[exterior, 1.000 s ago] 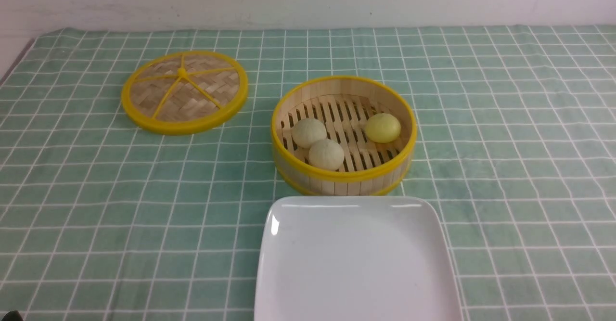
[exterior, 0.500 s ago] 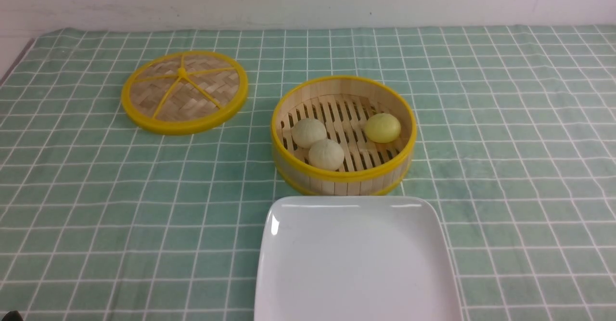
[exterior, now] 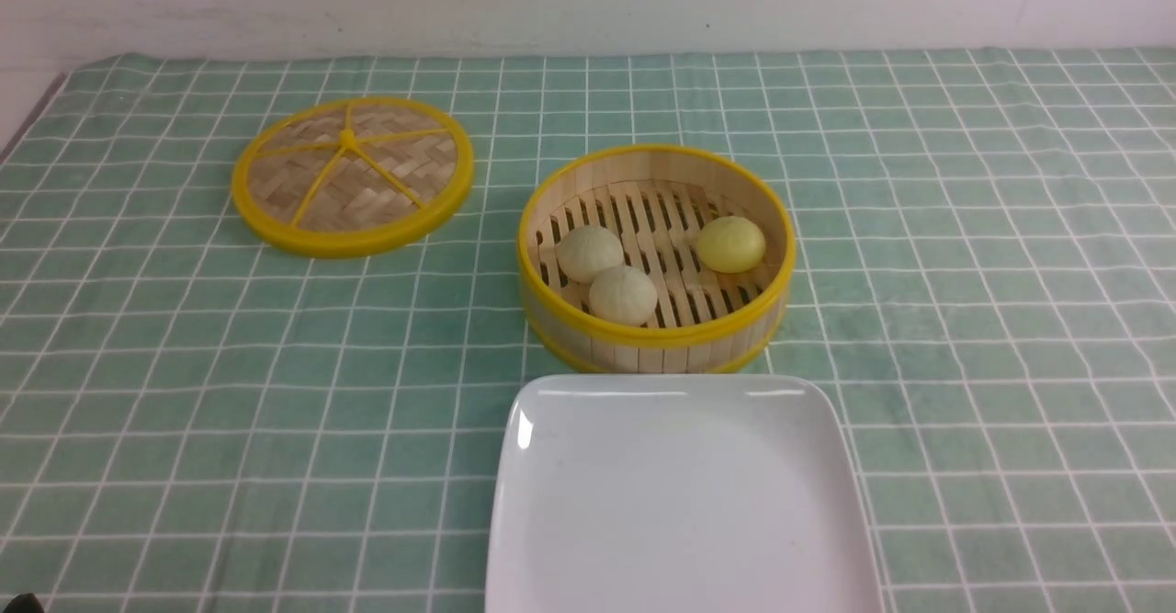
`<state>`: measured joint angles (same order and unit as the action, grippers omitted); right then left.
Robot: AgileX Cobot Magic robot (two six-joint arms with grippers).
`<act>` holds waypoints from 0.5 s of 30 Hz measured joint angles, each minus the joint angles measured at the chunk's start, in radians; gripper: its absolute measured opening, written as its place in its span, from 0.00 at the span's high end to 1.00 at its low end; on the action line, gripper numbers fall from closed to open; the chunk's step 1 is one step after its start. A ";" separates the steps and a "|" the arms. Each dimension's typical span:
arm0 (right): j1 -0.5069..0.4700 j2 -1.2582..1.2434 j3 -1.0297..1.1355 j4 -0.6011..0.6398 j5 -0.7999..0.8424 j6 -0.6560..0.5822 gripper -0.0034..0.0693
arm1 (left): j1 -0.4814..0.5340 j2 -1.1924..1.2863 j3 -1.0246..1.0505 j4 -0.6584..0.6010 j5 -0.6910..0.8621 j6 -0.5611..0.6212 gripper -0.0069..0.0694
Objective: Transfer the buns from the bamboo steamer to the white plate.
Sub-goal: 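Reach toward a bun in the bamboo steamer with the right gripper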
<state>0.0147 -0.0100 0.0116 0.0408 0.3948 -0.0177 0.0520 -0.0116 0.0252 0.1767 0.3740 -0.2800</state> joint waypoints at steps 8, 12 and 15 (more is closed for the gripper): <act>0.000 0.000 0.002 0.160 -0.014 0.108 0.62 | 0.000 0.000 0.002 -0.343 -0.049 -0.252 0.59; 0.000 0.000 0.009 0.501 -0.019 0.318 0.62 | 0.000 0.000 0.002 -0.683 -0.139 -0.505 0.59; 0.000 0.000 0.012 0.655 -0.019 0.374 0.62 | 0.000 0.000 0.002 -0.804 -0.177 -0.556 0.59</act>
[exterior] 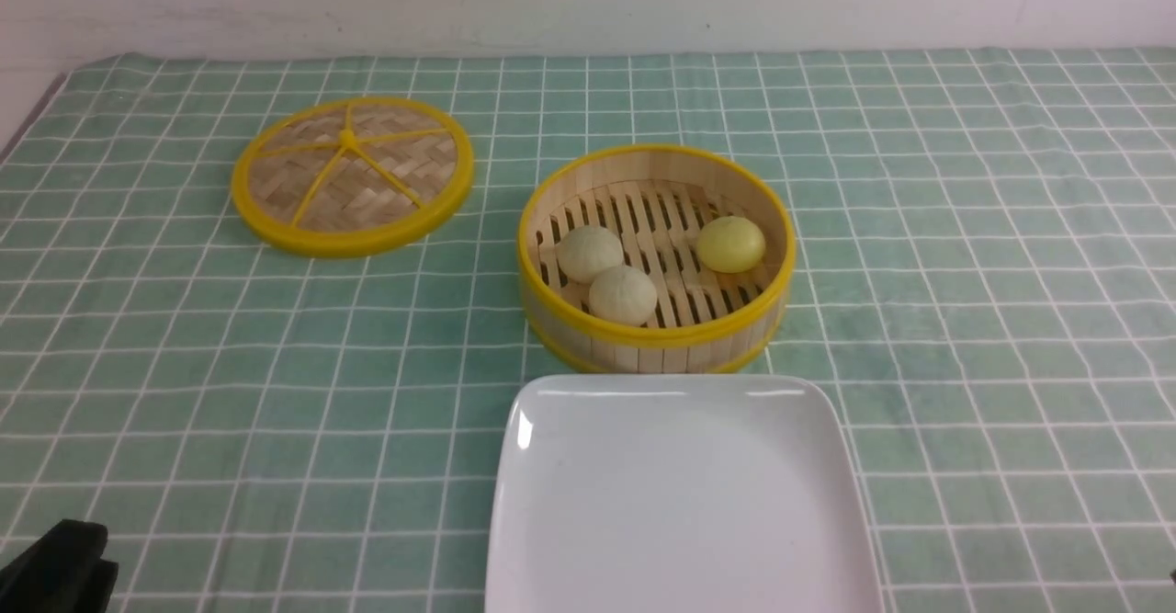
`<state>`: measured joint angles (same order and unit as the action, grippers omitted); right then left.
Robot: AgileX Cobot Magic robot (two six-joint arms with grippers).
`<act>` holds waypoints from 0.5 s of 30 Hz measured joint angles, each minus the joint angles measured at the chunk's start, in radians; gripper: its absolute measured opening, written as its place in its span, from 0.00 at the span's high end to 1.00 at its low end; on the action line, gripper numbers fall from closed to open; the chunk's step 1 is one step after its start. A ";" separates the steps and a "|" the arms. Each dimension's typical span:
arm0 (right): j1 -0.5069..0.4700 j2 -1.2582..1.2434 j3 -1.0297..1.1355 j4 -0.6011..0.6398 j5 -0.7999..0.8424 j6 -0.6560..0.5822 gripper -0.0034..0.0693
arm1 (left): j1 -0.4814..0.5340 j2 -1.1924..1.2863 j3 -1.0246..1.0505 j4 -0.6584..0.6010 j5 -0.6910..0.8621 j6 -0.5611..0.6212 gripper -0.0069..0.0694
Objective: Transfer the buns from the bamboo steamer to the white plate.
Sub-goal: 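Reach toward a bun in the bamboo steamer with the right gripper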
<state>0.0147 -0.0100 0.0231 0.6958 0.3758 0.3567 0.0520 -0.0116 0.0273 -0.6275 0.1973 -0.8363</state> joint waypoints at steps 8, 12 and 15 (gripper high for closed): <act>0.000 0.000 -0.006 0.137 -0.047 -0.011 0.64 | 0.000 0.000 -0.003 -0.029 0.008 0.051 0.61; 0.000 0.006 -0.124 0.129 -0.076 -0.203 0.76 | 0.000 0.000 -0.119 -0.014 0.150 0.275 0.74; 0.000 0.100 -0.266 0.068 -0.078 -0.439 0.92 | 0.000 0.039 -0.239 0.025 0.223 0.437 0.87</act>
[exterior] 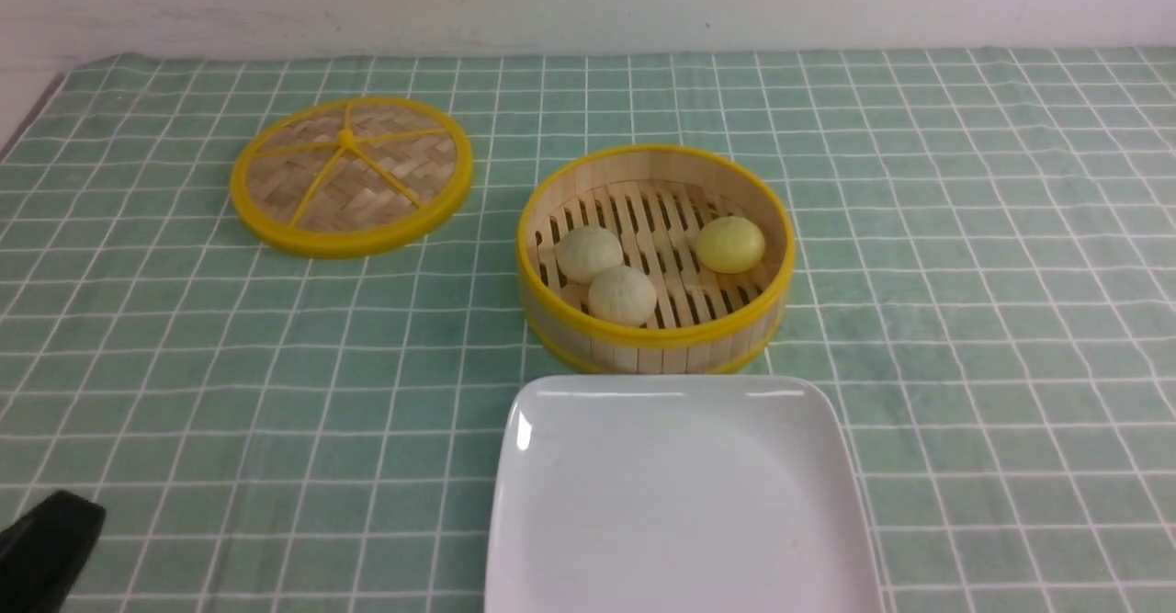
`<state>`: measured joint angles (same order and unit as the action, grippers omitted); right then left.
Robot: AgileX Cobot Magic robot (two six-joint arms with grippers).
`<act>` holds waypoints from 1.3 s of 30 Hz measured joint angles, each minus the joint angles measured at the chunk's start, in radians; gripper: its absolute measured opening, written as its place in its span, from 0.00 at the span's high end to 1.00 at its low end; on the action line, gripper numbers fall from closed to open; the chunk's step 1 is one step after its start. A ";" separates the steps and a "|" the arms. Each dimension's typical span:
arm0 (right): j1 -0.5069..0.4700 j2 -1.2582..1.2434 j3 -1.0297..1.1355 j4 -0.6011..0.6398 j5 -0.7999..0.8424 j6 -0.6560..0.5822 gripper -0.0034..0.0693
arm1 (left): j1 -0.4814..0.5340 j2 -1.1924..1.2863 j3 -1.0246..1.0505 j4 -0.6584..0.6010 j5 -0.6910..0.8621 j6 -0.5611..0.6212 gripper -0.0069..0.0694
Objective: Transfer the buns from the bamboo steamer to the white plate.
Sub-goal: 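Reach toward a bun in the bamboo steamer with the right gripper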
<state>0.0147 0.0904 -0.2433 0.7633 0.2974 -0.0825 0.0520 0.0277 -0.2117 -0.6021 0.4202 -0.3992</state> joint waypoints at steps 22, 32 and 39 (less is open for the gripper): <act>0.274 1.496 -0.800 0.002 0.708 -0.465 0.94 | 0.000 0.719 -0.283 0.191 0.516 0.300 0.90; 0.450 1.817 -1.351 -0.464 0.710 -0.083 0.92 | 0.000 0.720 -0.283 0.191 0.512 0.301 0.88; 0.450 1.947 -1.557 -0.701 0.626 0.104 0.77 | 0.000 0.720 -0.283 0.191 0.512 0.303 0.87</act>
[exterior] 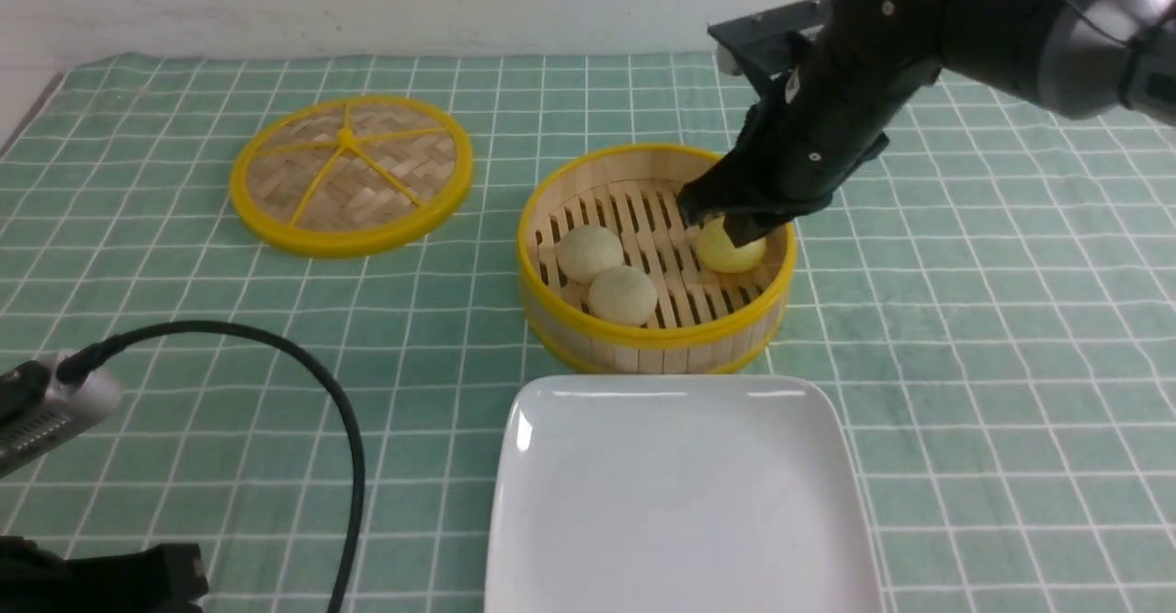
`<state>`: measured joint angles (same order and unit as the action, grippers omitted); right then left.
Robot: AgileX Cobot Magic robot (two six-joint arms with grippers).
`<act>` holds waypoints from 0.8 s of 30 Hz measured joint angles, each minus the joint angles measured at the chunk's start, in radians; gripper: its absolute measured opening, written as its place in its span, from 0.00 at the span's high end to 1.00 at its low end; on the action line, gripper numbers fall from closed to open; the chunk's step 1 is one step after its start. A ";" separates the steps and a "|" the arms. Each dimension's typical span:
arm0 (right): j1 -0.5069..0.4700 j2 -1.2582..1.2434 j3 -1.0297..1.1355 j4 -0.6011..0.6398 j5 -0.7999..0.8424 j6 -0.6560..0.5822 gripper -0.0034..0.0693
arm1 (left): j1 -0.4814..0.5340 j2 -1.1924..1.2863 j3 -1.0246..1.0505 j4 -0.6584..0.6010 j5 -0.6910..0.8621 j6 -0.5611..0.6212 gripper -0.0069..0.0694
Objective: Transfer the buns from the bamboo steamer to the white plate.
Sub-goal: 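Reach toward a bun in the bamboo steamer with the right gripper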
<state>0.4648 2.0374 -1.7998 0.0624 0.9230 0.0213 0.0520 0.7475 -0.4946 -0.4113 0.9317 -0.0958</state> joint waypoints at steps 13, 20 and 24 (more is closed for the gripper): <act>-0.001 0.129 -0.009 -0.176 -0.178 0.084 0.42 | 0.000 0.000 0.000 0.000 -0.011 0.001 0.84; -0.001 0.158 -0.016 -0.172 -0.166 0.084 0.78 | 0.000 0.000 0.000 0.002 -0.011 0.001 0.84; -0.001 0.122 -0.018 -0.145 -0.079 0.081 0.93 | 0.000 0.000 0.000 0.002 -0.009 0.001 0.84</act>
<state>0.4641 2.1597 -1.8179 -0.0824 0.8442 0.1020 0.0520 0.7475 -0.4946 -0.4095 0.9231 -0.0949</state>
